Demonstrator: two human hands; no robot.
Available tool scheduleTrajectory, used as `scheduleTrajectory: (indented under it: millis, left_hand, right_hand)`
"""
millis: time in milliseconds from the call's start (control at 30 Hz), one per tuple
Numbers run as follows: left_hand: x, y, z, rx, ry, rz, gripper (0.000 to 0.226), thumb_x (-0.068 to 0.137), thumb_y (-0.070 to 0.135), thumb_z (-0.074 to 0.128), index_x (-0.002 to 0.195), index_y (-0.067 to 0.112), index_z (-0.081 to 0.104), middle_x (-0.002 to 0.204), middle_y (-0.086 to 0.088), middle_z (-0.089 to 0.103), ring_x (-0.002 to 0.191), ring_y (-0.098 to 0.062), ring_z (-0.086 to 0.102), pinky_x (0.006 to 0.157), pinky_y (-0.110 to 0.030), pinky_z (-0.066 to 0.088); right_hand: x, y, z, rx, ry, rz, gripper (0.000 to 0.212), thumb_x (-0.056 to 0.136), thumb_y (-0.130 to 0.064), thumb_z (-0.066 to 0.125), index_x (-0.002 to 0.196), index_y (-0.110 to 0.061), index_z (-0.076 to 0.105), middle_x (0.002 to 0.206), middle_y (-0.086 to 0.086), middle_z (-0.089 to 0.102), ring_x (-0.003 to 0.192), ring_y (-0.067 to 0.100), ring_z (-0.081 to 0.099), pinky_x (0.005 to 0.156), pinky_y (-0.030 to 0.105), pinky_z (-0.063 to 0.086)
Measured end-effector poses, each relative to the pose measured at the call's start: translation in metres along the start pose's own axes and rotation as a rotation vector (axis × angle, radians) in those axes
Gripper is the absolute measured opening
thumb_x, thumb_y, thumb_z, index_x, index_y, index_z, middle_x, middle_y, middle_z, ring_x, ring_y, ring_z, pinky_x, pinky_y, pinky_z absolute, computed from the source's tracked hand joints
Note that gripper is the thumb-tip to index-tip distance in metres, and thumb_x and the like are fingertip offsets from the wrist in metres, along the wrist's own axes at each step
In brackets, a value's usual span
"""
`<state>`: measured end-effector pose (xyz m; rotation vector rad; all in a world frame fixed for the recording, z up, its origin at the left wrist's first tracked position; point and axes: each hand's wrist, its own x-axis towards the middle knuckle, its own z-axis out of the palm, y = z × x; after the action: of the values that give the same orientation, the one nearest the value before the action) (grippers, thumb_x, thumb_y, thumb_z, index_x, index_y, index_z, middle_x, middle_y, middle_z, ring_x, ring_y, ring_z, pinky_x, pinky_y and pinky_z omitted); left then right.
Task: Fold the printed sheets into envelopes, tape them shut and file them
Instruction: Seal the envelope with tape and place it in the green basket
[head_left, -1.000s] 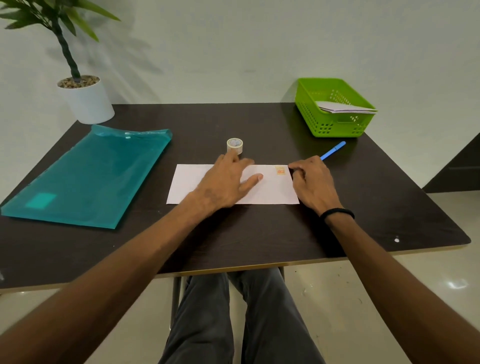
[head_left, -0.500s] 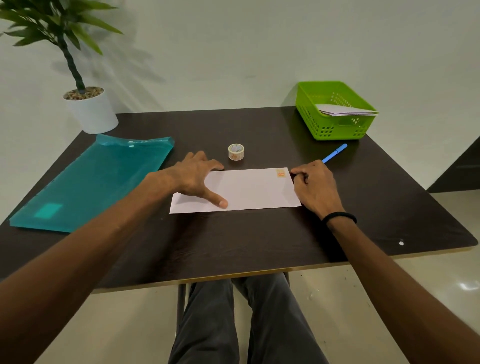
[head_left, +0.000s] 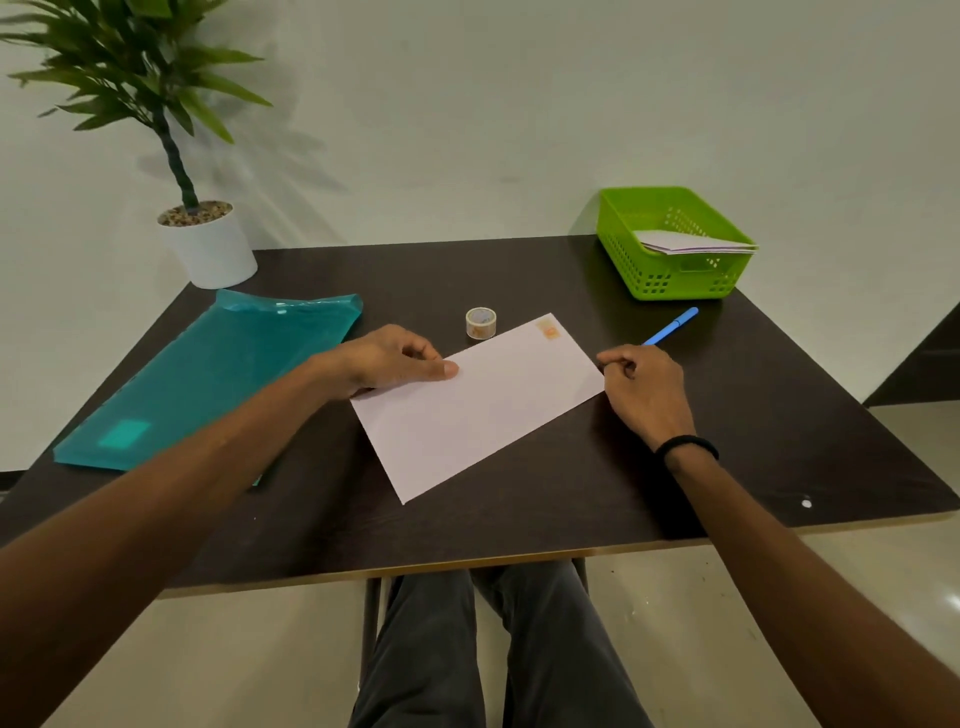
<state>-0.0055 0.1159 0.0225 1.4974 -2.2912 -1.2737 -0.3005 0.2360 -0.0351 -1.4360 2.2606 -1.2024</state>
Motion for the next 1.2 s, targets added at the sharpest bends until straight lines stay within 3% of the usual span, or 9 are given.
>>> scheduleTrajectory:
  millis: [133, 267, 367, 433, 600, 800, 900, 1033, 1200]
  left_hand:
    - [-0.011, 0.01, -0.005, -0.182, 0.008, 0.012, 0.03, 0.093, 0.043, 0.071, 0.106, 0.016, 0.073, 0.097, -0.001, 0.08, 0.084, -0.018, 0.078, 0.065, -0.028, 0.059]
    - [-0.013, 0.021, -0.003, -0.274, 0.054, 0.069, 0.027, 0.095, 0.039, 0.071, 0.106, 0.015, 0.072, 0.1, -0.003, 0.08, 0.088, -0.02, 0.077, 0.069, -0.031, 0.06]
    - [-0.013, 0.03, 0.002, -0.344, 0.098, 0.094, 0.028, 0.095, 0.04, 0.071, 0.107, 0.016, 0.073, 0.1, -0.002, 0.08, 0.086, -0.019, 0.077, 0.071, -0.033, 0.061]
    - [-0.01, 0.035, 0.006, -0.4, 0.146, 0.097, 0.031, 0.094, 0.044, 0.072, 0.108, 0.017, 0.072, 0.103, -0.003, 0.079, 0.091, -0.024, 0.076, 0.08, -0.039, 0.062]
    - [0.001, 0.057, 0.028, -0.684, 0.313, 0.065, 0.027, 0.095, 0.045, 0.071, 0.103, 0.019, 0.071, 0.111, -0.008, 0.075, 0.102, -0.033, 0.072, 0.09, -0.05, 0.061]
    - [0.024, 0.088, 0.066, -0.929, 0.453, 0.017, 0.018, 0.101, 0.035, 0.067, 0.098, 0.018, 0.067, 0.105, -0.005, 0.074, 0.093, -0.025, 0.071, 0.074, -0.037, 0.061]
    - [0.035, 0.102, 0.079, -0.89, 0.413, 0.075, 0.018, 0.102, 0.031, 0.065, 0.113, 0.017, 0.066, 0.113, -0.006, 0.074, 0.1, -0.023, 0.071, 0.081, -0.038, 0.06]
    - [0.044, 0.122, 0.088, -0.597, 0.251, 0.213, 0.047, 0.099, 0.03, 0.069, 0.142, 0.021, 0.051, 0.116, -0.004, 0.075, 0.104, -0.022, 0.073, 0.093, -0.046, 0.061]
    - [0.049, 0.157, 0.092, -0.433, 0.011, 0.29, 0.088, 0.091, 0.018, 0.079, 0.158, 0.032, 0.024, 0.091, -0.011, 0.077, 0.075, -0.018, 0.075, 0.073, -0.035, 0.063]
  right_hand:
    - [0.0, -0.003, -0.008, 0.137, -0.022, 0.133, 0.029, 0.101, -0.013, 0.053, 0.119, -0.016, 0.075, 0.11, 0.001, 0.071, 0.092, 0.01, 0.066, 0.074, 0.019, 0.054]
    - [-0.004, -0.002, -0.008, 0.294, 0.017, 0.225, 0.029, 0.101, -0.021, 0.059, 0.127, -0.016, 0.07, 0.111, 0.001, 0.074, 0.103, 0.018, 0.07, 0.1, 0.043, 0.058]
    - [-0.012, -0.007, -0.008, 0.541, 0.041, 0.323, 0.042, 0.105, -0.026, 0.06, 0.144, -0.011, 0.057, 0.106, 0.005, 0.074, 0.086, 0.013, 0.07, 0.084, 0.031, 0.062]
    - [-0.019, -0.015, -0.012, 0.684, 0.018, 0.347, 0.04, 0.105, -0.031, 0.062, 0.137, -0.007, 0.062, 0.099, 0.01, 0.075, 0.078, 0.014, 0.07, 0.073, 0.027, 0.061]
    - [-0.036, -0.034, -0.025, 0.667, -0.218, 0.261, 0.039, 0.094, -0.046, 0.074, 0.114, -0.012, 0.072, 0.097, 0.011, 0.079, 0.082, 0.023, 0.076, 0.083, 0.039, 0.065]
    - [-0.04, -0.044, -0.05, 0.763, -0.396, 0.271, 0.034, 0.091, -0.019, 0.081, 0.12, -0.014, 0.065, 0.1, 0.016, 0.08, 0.094, 0.034, 0.078, 0.085, 0.041, 0.066]
    - [-0.029, -0.036, -0.068, 0.765, -0.315, 0.259, 0.036, 0.093, -0.004, 0.075, 0.126, -0.01, 0.062, 0.096, 0.017, 0.08, 0.09, 0.031, 0.079, 0.078, 0.035, 0.066]
    - [-0.006, -0.017, -0.098, 0.639, -0.174, 0.19, 0.037, 0.095, -0.001, 0.073, 0.129, -0.007, 0.063, 0.092, 0.013, 0.08, 0.085, 0.027, 0.08, 0.076, 0.031, 0.065]
    - [0.027, -0.003, -0.137, 0.593, -0.095, 0.188, 0.037, 0.095, 0.001, 0.072, 0.131, -0.001, 0.062, 0.097, 0.019, 0.078, 0.08, 0.025, 0.08, 0.071, 0.027, 0.065]
